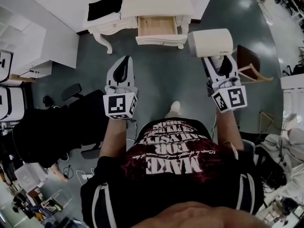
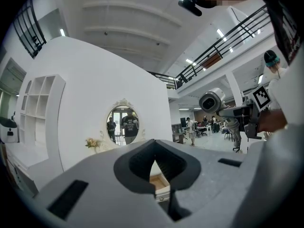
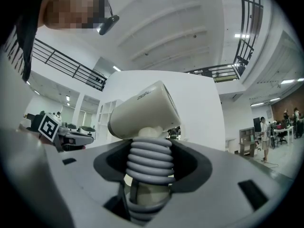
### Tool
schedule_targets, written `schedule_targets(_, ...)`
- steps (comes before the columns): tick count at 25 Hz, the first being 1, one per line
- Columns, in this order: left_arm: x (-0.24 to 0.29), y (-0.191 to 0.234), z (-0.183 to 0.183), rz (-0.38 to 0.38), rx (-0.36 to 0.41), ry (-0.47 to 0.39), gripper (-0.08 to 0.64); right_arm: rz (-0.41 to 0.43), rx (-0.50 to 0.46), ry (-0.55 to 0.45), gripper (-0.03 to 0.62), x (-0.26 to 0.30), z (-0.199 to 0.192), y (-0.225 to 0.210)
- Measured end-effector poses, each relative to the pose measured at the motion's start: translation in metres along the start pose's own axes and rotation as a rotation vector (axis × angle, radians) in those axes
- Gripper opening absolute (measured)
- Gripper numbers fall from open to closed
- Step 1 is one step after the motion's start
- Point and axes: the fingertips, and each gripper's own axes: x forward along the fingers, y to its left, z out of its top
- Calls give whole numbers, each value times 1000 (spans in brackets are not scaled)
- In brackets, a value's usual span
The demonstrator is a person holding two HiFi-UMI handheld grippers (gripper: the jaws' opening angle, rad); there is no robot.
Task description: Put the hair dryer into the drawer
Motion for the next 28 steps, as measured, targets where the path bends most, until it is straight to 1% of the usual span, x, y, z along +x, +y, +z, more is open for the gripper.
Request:
schedule_targets(8,23,1,5,18,18,9,3,18,26,15,241,20,-11,-18)
schedule_targets(14,46,-2,11,47,19,11,3,43,46,18,241,34,-14,-44)
schedule_targets(22,77,-13,14,85,-7,11,3,109,48,-9,241,58,-12,-73)
schedule_targets(28,87,-22,15,135,-7,21,3,152,69,5,241,65,-24,-97)
